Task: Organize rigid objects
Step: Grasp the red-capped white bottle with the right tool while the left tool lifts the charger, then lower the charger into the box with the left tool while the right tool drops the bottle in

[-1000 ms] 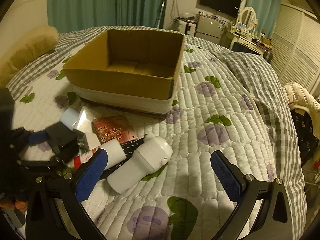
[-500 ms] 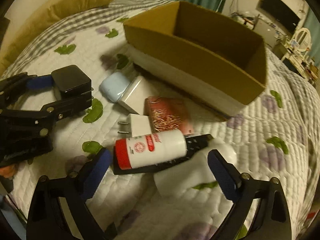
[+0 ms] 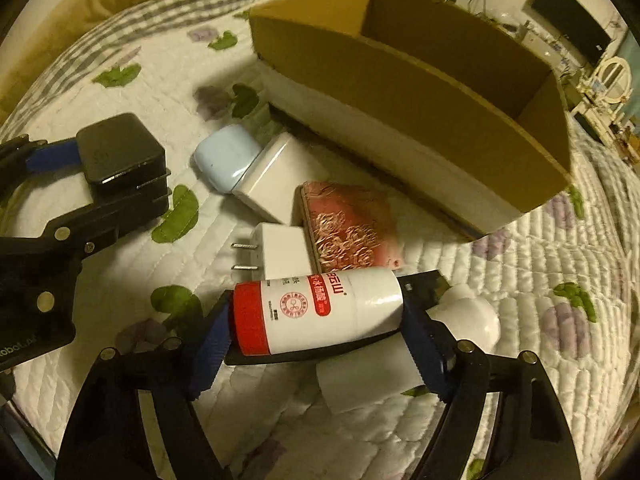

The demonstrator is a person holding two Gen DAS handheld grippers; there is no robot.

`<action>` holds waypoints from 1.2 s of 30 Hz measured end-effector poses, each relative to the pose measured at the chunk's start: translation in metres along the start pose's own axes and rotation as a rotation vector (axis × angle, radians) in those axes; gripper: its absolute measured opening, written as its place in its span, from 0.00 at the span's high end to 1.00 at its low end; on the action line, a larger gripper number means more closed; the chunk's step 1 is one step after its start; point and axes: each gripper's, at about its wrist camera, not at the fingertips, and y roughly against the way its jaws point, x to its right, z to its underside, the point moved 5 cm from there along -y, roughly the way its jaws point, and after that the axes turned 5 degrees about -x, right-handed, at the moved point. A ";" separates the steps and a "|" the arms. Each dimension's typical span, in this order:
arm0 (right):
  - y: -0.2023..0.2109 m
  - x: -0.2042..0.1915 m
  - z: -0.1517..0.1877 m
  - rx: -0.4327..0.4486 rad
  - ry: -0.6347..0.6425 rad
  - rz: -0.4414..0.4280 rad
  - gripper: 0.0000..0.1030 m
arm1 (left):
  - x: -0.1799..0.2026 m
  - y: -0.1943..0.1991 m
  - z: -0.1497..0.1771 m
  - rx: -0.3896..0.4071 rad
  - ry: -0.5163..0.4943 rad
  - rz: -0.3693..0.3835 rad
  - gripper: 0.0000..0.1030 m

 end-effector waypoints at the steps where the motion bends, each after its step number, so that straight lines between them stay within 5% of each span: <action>1: 0.005 0.001 -0.001 0.020 -0.009 -0.001 0.23 | 0.000 0.002 -0.002 0.004 0.001 0.000 0.34; 10: 0.081 0.025 -0.025 0.197 -0.068 0.046 0.23 | 0.001 0.042 -0.040 0.102 -0.007 0.000 0.34; 22: 0.177 0.095 -0.095 0.390 -0.139 0.136 0.23 | 0.025 0.086 -0.155 0.288 -0.080 0.036 0.33; 29: 0.180 0.125 -0.132 0.407 -0.147 0.172 0.23 | 0.042 0.034 -0.197 0.242 -0.095 0.047 0.33; 36: 0.140 0.142 -0.145 0.371 -0.180 0.157 0.23 | 0.054 -0.042 -0.190 0.128 -0.114 0.066 0.33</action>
